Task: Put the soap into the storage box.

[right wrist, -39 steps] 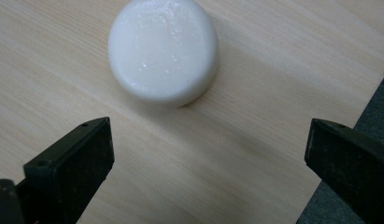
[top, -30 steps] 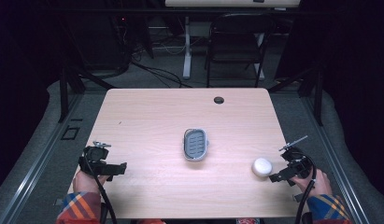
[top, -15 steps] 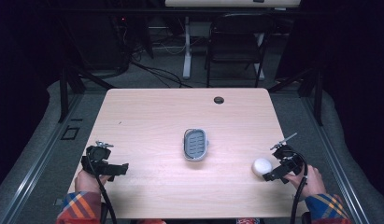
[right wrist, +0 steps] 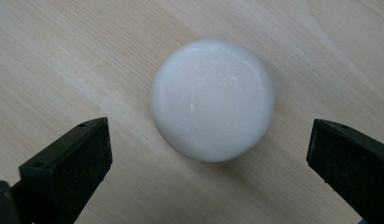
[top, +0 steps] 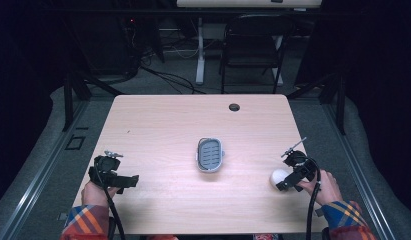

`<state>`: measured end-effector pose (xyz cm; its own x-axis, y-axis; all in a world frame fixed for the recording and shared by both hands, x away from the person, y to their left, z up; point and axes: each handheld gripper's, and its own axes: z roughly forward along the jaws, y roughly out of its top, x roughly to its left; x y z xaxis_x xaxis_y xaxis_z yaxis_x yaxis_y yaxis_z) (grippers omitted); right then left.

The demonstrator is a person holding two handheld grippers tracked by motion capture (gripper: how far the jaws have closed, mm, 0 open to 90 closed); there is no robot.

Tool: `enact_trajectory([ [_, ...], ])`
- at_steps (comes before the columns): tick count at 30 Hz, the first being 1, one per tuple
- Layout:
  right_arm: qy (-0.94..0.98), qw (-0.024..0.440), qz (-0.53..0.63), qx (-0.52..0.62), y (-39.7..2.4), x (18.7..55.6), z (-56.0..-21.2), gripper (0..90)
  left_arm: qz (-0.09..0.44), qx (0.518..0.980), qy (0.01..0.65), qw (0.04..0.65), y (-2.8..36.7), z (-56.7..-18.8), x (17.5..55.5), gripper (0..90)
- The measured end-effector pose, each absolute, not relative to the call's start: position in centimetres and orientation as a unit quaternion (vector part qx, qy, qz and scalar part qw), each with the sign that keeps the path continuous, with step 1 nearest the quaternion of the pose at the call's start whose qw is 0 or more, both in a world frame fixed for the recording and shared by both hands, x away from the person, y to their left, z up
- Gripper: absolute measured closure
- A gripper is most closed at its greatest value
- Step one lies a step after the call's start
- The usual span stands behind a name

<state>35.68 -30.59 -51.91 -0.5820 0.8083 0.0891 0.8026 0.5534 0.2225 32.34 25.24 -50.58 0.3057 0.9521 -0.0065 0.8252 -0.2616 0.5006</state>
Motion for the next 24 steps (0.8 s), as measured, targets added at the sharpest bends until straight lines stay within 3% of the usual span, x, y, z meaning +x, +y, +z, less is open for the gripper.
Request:
enact_trajectory([
  [13, 0.898, 0.013, 0.077, 0.434, -29.0, 37.2, -52.0, 0.0, 0.147, 0.779, 0.571, 0.212, 25.2, -50.7, 32.4, 0.0],
  [14, 0.88, 0.022, 0.114, 0.46, -28.7, 36.9, -52.7, 0.0, 0.147, 0.779, 0.571, 0.212, 25.2, -50.7, 32.4, 0.0],
  [17, 0.919, 0.0, 0.015, 0.395, -28.8, 38.2, -51.5, 0.0, 0.147, 0.779, 0.572, 0.212, 25.2, -50.6, 32.4, 0.0],
  [18, 0.898, 0.013, 0.066, 0.434, -28.5, 37.7, -52.3, 0.0, 0.148, 0.779, 0.572, 0.212, 25.2, -50.7, 32.4, 0.0],
  [22, 0.892, 0.013, 0.078, 0.445, -28.2, 37.6, -52.7, 0.0, 0.147, 0.778, 0.572, 0.212, 25.2, -50.7, 32.4, 0.0],
  [24, 0.895, 0.015, 0.064, 0.44, -28.1, 37.7, -52.7, 5.4, 0.147, 0.779, 0.572, 0.211, 25.3, -50.7, 32.4, 0.0],
])
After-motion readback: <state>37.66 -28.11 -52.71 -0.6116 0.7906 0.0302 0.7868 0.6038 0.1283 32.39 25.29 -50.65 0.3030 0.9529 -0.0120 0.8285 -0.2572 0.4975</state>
